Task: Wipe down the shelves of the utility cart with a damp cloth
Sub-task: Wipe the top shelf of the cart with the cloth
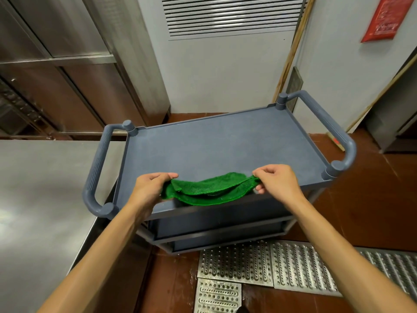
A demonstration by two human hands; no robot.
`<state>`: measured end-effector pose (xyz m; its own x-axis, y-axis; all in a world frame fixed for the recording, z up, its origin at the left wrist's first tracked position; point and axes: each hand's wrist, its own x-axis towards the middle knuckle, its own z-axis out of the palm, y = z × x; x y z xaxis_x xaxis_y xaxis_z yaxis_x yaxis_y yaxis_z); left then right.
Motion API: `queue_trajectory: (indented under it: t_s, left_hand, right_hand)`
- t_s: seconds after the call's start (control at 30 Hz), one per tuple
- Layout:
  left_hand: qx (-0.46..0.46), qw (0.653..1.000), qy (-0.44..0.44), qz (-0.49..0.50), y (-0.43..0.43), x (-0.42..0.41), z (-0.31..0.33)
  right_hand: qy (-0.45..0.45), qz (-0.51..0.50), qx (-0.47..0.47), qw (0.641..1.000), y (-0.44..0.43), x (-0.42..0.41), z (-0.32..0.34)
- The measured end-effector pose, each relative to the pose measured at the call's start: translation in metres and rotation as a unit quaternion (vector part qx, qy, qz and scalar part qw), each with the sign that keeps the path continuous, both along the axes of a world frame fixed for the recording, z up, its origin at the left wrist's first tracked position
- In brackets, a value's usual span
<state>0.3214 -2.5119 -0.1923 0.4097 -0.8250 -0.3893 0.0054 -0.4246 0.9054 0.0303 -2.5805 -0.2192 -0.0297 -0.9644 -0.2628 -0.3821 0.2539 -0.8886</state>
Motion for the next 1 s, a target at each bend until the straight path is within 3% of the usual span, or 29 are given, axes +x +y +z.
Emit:
queue_trajectory:
  t_s: [0.6, 1.0]
  left_hand:
    - [-0.059, 0.998, 0.007, -0.009, -0.017, -0.006, 0.044]
    - [-0.121, 0.991, -0.024, -0.045, -0.082, -0.026, 0.071]
  right_hand:
    - [-0.062, -0.012, -0.103, 0.993, -0.015, -0.017, 0.059]
    - [-0.064, -0.018, -0.182, 0.981, -0.064, -0.035, 0.086]
